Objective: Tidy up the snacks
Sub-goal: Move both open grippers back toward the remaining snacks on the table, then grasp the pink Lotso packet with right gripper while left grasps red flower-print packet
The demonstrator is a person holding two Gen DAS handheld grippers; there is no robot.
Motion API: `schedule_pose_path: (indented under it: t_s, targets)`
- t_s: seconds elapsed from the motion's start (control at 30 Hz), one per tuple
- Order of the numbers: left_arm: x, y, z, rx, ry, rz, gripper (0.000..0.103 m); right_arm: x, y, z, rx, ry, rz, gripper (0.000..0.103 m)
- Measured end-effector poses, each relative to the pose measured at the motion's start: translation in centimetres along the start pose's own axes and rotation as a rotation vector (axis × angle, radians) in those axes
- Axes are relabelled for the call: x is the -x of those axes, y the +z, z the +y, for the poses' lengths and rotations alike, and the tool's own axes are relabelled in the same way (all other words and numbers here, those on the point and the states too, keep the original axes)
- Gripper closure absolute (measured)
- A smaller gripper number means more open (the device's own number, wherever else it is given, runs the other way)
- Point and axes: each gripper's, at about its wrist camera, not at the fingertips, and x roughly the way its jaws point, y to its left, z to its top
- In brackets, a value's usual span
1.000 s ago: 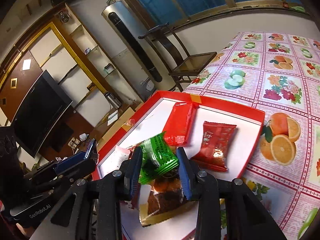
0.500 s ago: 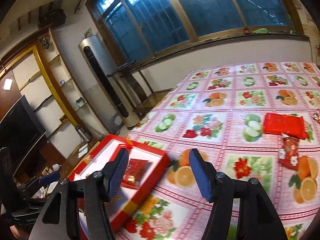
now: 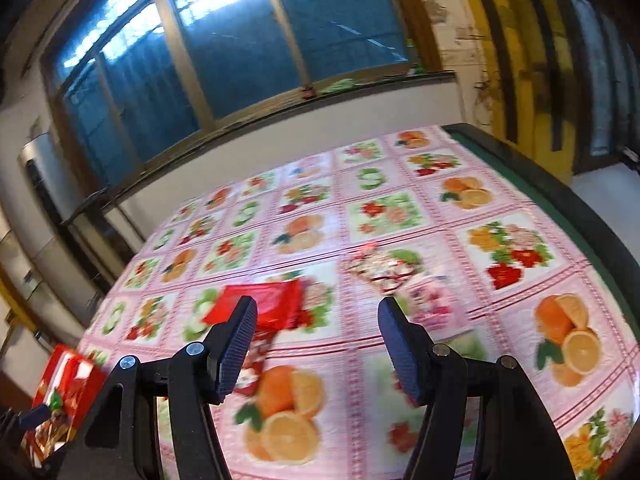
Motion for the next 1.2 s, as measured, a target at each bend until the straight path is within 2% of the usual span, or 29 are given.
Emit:
schedule_pose_path:
  t_s: [0.07,0.17,0.23,0.43,0.57,0.67,0.87,0.93,0.97,1.0,1.03,1.13,1.2]
  targets:
    - [-1.0,1.2,-1.1,-0.015,0.016,-0.002,0.017,-1.0,0.9,-2.9,-0.072,-0.1,0.014,0.036]
    - [-2.9,3.1,-2.2,-0.042,0.044,-0.009,0.017,-2.3,1.3,-5.2,-0.119,-0.204,0.033,0.036]
    - [-4.5,4.3,-2.8,-0.058,0.074,-0.005,0.017,-2.8,1.3,-5.5,-0.109,-0.24,0.036,0.036]
    - [-8.3,6.7,-5.4,-0.084,0.074,0.011,0.017,-4.0,0.9,-5.1,-0.069,-0.248,0.054,0.035]
    - [-10.9,7.5,-6.8,-0.076,0.048,0.047,0.017,-4.8,0.5,-5.2,-0.033,-0.322,0.074,0.035]
    - [-12.9,7.5,-7.8,-0.083,0.055,0.086,0.017,-5.6,0.2,-5.8,-0.058,-0.311,0.125,0.035]
    - [-15.3,6.6,-7.9,-0.063,0.035,0.149,0.016,-5.9,0.0,-5.5,-0.043,-0.283,0.142,0.035]
    - [-15.4,6.5,-7.7,-0.05,0.034,0.147,0.013,-6.5,-0.2,-5.1,-0.012,-0.298,0.183,0.043]
    - [-15.5,6.5,-7.6,-0.042,0.028,0.147,0.012,-6.6,-0.3,-4.6,0.025,-0.313,0.19,0.061]
    - [-15.6,6.6,-7.5,-0.037,0.016,0.147,0.012,-6.7,-0.4,-4.4,0.038,-0.308,0.193,0.072]
    - [-15.6,6.5,-7.3,-0.03,0.003,0.142,0.012,-6.7,-0.4,-4.3,0.039,-0.302,0.193,0.078]
    - [-16.1,6.3,-6.4,0.02,-0.065,0.126,0.012,-6.3,-0.3,-5.2,-0.008,-0.289,0.184,0.09]
    - [-16.3,6.2,-5.8,0.042,-0.089,0.117,0.013,-6.1,-0.3,-5.6,-0.022,-0.283,0.183,0.09]
